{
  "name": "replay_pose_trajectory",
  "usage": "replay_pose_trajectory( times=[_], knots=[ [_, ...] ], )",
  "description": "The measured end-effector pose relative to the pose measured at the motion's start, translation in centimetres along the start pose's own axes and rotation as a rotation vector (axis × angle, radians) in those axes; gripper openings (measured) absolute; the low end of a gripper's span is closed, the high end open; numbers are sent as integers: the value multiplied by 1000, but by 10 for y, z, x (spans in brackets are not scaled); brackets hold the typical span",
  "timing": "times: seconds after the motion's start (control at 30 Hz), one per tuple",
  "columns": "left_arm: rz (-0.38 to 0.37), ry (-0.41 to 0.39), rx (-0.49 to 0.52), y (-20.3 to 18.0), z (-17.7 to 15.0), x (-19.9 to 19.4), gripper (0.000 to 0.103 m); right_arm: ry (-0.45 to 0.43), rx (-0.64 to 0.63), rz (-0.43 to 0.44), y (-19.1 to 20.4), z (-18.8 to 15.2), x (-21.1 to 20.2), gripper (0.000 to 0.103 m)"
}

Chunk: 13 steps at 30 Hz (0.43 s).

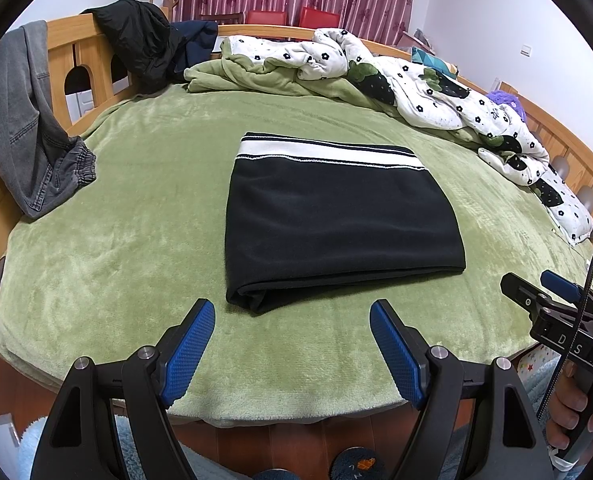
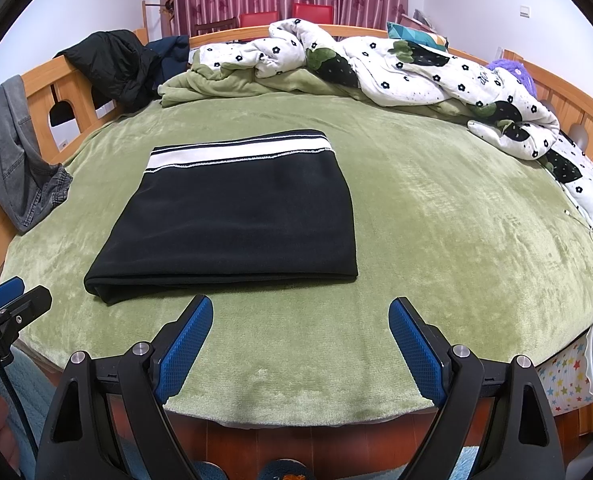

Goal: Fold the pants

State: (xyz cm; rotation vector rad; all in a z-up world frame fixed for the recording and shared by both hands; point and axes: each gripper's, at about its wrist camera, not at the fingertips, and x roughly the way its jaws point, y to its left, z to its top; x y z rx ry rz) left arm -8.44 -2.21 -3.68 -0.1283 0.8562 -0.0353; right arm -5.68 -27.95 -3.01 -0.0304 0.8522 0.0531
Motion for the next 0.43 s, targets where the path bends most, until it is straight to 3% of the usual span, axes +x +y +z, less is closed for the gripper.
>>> replay_pose_trajectory(
  times=[0.43],
  knots=[
    [-6,1,5,1,0,1,79,1,1,2,1,0,0,89]
  ],
)
